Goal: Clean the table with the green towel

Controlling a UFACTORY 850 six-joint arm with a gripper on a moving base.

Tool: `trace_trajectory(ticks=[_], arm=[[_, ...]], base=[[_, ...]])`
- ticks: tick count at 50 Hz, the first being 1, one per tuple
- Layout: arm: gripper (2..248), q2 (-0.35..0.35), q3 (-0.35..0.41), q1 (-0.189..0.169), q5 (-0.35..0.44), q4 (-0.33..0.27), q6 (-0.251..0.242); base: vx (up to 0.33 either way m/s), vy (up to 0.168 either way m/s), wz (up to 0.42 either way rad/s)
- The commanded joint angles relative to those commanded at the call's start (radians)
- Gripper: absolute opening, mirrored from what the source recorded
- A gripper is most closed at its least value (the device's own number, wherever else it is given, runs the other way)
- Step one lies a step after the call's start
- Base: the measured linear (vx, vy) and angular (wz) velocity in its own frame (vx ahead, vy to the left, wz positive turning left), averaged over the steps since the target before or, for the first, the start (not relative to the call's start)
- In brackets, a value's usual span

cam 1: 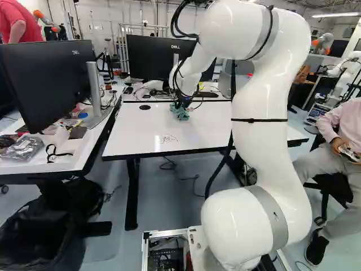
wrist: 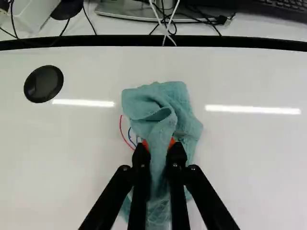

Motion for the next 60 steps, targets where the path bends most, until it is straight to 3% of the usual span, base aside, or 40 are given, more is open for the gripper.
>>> trace_trajectory(ticks=[25,60], arm=[[47,-0.102,-0.138,-0.012,0.000,0.000,0.000],[47,-0.115,-0.157,0.073,0.000,0.000,0.000]], base=[[0.000,0.000,0.000],[0.000,0.000,0.000]])
